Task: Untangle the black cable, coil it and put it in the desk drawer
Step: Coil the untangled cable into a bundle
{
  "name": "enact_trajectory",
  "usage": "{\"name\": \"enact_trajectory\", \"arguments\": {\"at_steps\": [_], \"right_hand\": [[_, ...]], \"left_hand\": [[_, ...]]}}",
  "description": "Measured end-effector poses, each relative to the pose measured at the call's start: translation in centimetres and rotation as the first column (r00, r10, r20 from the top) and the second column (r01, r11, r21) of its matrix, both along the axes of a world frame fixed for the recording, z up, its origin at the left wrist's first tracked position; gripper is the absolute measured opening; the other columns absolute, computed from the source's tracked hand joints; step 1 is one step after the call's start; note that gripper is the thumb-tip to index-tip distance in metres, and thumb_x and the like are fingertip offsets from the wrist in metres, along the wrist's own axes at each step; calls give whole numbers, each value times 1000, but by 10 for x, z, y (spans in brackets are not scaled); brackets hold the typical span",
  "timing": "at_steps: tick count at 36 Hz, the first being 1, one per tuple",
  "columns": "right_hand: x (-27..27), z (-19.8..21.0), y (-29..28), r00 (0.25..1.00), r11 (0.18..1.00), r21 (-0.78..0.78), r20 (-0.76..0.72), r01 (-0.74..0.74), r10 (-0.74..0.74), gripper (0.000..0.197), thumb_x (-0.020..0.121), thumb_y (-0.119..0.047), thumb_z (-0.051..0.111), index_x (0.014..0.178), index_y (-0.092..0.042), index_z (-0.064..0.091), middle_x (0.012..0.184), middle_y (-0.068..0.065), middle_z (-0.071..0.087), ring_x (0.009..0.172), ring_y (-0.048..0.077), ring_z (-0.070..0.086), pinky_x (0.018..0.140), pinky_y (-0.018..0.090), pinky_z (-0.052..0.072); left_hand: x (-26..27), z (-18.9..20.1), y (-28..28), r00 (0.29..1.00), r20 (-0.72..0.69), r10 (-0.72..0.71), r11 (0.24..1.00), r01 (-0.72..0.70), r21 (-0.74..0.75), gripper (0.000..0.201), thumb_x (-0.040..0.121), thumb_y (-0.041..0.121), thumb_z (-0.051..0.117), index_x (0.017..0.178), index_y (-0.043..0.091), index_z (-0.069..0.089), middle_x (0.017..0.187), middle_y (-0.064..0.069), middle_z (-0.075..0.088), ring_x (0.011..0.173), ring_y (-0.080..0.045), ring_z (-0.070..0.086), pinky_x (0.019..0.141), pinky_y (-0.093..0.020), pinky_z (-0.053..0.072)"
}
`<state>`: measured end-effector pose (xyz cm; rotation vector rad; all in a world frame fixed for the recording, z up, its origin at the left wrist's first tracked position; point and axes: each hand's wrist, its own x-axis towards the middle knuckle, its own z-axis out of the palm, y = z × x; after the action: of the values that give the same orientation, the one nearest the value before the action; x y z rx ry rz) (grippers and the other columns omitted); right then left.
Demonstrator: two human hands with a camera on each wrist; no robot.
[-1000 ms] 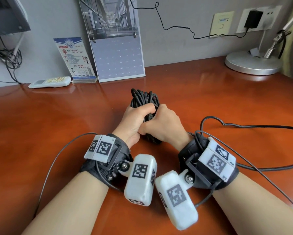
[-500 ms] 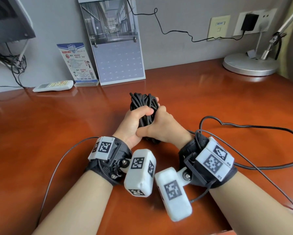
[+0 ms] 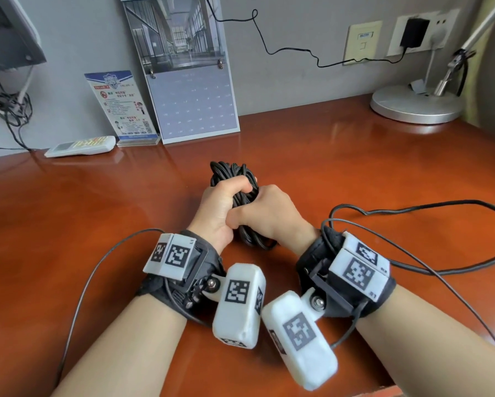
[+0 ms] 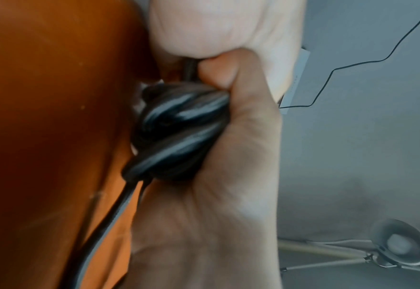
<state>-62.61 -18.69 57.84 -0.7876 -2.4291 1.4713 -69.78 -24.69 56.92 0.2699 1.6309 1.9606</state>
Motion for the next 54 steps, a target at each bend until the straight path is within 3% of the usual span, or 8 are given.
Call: {"name": "enact_trajectory", "arguments": {"at_steps": [8,19,25,33,39,45,50,54], "right_hand": [[0,5,0,1000,997,-76,-3,-21,21,27,42,-30,69,56,-12,54,54,-3,48,51,17,47,50,29,36],[24,23,12,998,940,-336,-18,-64,61,5,70,-5,64,70,-1,61,63,13,57,52,22,53,48,23,41],[46,29,29,998,966,-254,15,-49,54,14,67,-5,65,56,-6,55,51,7,51,46,21,47,45,22,37],[71,41,34,966,964,-152,107,-219,236,32,53,-23,66,78,-3,65,65,6,64,57,18,60,52,22,47],[89,49,29,917,917,-138,92,-375,389,24,69,-9,65,90,2,64,66,5,63,51,10,57,48,18,44],[100,47,29,901,909,-145,138,-392,410,31,56,-19,63,81,-2,63,67,6,62,57,17,57,50,20,45],[109,51,33,889,883,-133,24,-450,457,16,74,-23,69,78,-9,62,66,2,63,56,14,56,54,23,43],[115,48,49,849,818,-230,-116,-528,515,76,66,-54,72,116,1,57,91,13,66,70,16,62,62,24,51]], "left_hand": [[0,2,0,999,33,40,999,-39,-33,39,42,21,69,79,9,64,79,-9,57,73,-24,56,71,-35,42],[6,27,-8,951,159,-265,955,236,181,41,95,41,38,93,5,58,85,-11,60,81,-23,60,78,-33,47],[14,49,-16,903,-309,-298,934,209,-288,35,84,42,43,108,18,53,127,-2,45,124,-21,39,108,-37,25],[46,83,-32,-133,-385,-913,407,-339,-848,92,69,34,70,143,39,16,153,14,2,141,-8,-22,104,-54,-25],[48,76,-26,-649,-328,-686,699,-464,-544,61,54,37,85,108,17,67,105,4,70,122,-21,56,110,-56,22],[63,69,-22,-437,-436,-787,607,-422,-673,22,85,18,53,106,19,57,95,7,63,88,-16,62,66,-28,44],[66,70,-27,-506,-544,-670,742,-419,-524,34,43,9,83,66,11,57,50,3,53,37,-18,51,39,-19,22],[66,71,-29,-459,-629,-627,779,-375,-503,29,46,6,78,67,9,60,49,1,56,33,-22,50,40,-19,28]]}}
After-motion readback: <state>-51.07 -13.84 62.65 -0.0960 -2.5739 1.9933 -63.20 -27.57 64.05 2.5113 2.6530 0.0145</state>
